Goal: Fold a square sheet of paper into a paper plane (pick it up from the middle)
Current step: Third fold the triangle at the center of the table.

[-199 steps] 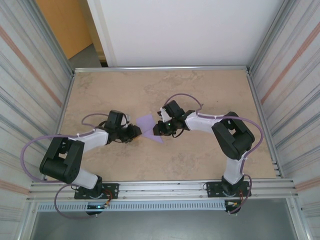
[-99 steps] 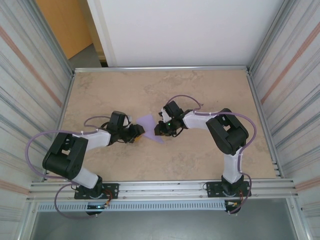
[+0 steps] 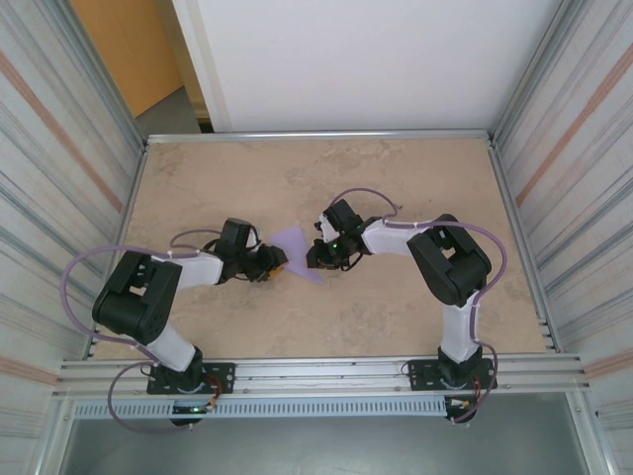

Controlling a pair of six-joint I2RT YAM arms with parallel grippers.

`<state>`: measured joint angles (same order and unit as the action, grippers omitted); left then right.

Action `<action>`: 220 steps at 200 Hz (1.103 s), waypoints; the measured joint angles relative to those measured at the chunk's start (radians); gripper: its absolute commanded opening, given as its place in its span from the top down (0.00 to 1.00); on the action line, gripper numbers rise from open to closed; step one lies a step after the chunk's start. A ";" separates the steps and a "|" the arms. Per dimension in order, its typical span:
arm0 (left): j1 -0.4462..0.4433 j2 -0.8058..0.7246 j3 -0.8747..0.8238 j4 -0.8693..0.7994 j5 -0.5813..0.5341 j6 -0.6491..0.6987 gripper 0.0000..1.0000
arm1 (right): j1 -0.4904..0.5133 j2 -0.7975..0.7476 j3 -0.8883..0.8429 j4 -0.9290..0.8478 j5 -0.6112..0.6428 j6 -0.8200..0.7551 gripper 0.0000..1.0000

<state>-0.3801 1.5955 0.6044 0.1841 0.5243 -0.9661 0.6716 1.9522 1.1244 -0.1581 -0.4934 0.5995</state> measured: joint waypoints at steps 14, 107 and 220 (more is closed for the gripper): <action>0.000 0.000 0.007 0.001 0.007 0.000 0.70 | 0.000 0.000 0.000 0.000 0.000 0.000 0.81; 0.029 0.086 0.071 -0.001 0.124 0.085 0.70 | -0.006 0.002 0.000 0.000 -0.001 0.000 0.81; 0.032 0.094 0.101 -0.059 0.124 0.123 0.92 | -0.004 -0.080 -0.026 0.000 0.103 -0.076 0.52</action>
<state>-0.3477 1.6894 0.7052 0.1249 0.6487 -0.8433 0.6674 1.8717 1.0981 -0.1581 -0.3901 0.5240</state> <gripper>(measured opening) 0.084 0.451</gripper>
